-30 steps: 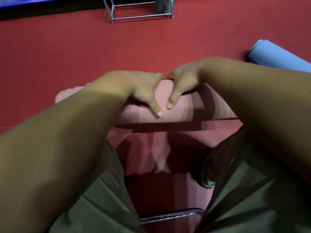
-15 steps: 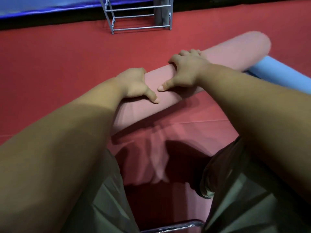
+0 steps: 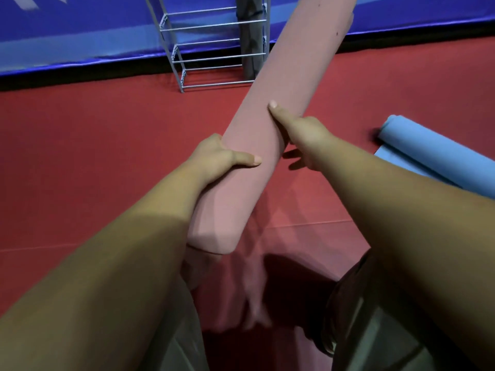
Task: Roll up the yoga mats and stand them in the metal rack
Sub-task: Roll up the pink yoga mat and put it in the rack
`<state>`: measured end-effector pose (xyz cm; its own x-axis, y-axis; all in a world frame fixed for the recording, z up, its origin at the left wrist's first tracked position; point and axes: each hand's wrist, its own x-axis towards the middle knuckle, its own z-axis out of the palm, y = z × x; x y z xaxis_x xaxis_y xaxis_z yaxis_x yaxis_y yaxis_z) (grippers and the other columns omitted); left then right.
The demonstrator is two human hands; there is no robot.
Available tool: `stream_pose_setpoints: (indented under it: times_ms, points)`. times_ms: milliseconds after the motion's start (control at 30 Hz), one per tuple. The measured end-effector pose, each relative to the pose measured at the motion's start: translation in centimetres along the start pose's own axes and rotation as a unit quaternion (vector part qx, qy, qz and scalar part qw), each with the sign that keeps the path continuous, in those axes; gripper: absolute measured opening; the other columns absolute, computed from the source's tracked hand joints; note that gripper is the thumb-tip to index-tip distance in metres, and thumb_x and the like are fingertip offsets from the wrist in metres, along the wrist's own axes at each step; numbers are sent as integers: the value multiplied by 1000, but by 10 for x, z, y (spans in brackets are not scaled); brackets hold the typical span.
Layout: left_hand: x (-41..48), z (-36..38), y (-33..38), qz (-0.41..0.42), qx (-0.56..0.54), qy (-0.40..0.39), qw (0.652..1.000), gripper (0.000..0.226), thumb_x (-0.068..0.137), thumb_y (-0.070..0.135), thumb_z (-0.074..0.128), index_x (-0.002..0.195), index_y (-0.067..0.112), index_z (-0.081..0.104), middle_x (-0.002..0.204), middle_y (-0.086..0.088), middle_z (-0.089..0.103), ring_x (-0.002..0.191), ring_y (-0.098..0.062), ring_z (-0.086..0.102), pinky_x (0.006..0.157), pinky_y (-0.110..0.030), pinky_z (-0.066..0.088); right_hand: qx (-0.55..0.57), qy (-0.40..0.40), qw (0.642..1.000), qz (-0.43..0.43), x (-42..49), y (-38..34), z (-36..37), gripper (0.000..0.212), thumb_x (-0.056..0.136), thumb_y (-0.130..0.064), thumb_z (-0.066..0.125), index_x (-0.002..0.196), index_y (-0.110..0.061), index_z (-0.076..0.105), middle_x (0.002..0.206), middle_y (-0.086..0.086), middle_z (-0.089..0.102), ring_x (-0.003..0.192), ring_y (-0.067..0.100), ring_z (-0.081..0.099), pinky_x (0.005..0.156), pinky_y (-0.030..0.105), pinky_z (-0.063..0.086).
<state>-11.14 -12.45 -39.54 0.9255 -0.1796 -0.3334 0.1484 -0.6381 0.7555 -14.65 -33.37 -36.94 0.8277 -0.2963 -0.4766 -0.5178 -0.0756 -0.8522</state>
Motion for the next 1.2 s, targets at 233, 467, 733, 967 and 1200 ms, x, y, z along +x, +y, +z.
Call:
stream_pose_setpoints:
  times_ms: [233, 467, 733, 967, 1200]
  points:
    - [31, 22, -38, -34, -3, -111, 993, 110, 38, 72, 103, 132, 30, 65, 116, 8, 80, 103, -19, 79, 94, -49, 63, 24, -40, 999, -5, 8, 16, 5, 66, 71, -70, 88, 113, -21, 74, 93, 1, 83, 82, 28, 81, 72, 55, 65]
    - [-2, 11, -7, -43, -25, -138, 989, 60, 70, 51, 85, 121, 21, 71, 109, -2, 81, 103, -27, 76, 94, -54, 59, -30, -68, 996, -49, 21, 24, 15, 101, 55, -84, 86, 133, -24, 64, 112, -1, 80, 88, 23, 81, 65, 48, 66]
    - [-9, 2, 6, -19, -189, -88, 978, 54, 85, 22, 63, 137, 29, 53, 121, -5, 65, 101, -33, 67, 79, -63, 61, -80, -92, 988, -95, 38, 33, 25, 100, 59, -55, 101, 138, -17, 54, 120, -2, 75, 100, 15, 75, 58, 22, 53]
    - [-17, -3, 13, -49, -244, -68, 966, 59, 70, 32, 61, 126, 16, 53, 125, -10, 57, 113, -48, 66, 83, -66, 62, -140, -92, 981, -94, 41, 29, 18, 99, 55, -34, 107, 128, -15, 44, 115, -1, 65, 102, 16, 67, 73, 34, 55]
    - [-26, -7, 7, -58, -150, -60, 985, 59, 83, 28, 67, 138, 28, 44, 115, -9, 61, 94, -31, 64, 72, -45, 60, -222, -109, 960, -132, 68, 55, 26, 140, 17, -64, 105, 139, -21, 50, 123, -6, 72, 111, 14, 71, 95, 40, 61]
